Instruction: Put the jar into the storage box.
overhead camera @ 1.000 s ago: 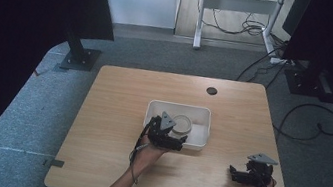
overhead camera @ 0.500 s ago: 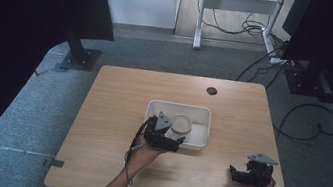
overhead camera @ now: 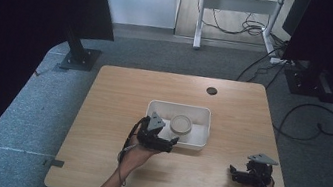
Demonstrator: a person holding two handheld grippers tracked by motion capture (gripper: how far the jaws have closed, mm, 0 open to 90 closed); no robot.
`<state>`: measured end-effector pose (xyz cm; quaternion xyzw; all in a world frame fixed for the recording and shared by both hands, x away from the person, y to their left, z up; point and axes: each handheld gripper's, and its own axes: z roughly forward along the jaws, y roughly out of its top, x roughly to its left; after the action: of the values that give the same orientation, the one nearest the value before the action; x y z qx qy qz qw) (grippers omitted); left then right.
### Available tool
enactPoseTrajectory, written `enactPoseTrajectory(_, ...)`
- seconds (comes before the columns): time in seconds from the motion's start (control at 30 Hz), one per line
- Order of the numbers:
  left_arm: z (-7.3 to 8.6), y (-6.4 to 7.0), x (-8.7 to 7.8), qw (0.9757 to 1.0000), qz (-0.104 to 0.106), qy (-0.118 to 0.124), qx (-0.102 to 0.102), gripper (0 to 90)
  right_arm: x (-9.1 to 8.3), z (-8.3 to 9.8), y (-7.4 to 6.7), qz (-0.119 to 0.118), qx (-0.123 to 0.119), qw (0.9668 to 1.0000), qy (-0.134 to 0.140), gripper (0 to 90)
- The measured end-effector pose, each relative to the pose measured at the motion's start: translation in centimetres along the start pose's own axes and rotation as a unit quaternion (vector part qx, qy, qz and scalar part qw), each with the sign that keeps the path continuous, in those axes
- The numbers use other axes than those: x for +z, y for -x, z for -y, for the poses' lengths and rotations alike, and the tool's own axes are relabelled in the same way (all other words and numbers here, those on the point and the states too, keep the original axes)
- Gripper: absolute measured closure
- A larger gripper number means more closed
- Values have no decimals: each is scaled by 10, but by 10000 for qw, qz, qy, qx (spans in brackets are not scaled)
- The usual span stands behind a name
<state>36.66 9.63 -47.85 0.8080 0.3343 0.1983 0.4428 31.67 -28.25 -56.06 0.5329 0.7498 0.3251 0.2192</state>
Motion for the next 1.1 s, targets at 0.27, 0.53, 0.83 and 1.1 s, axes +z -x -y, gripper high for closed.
enactPoseTrajectory(0.27,7,-5,-9,10000,13,-46,13,59,0,0,0,-2,-7,10000,2,37)
enactPoseTrajectory(0.53,18,-12,-23,9999,39,-38,-105,63,0,0,0,-4,-9,10000,1,37)
enactPoseTrajectory(0.83,33,-21,-38,9999,18,9,-146,64,0,0,0,-4,-10,10000,1,36)
enactPoseTrajectory(1.1,46,-27,-46,9999,-10,10,-159,65,0,0,0,-8,-11,10000,1,36)
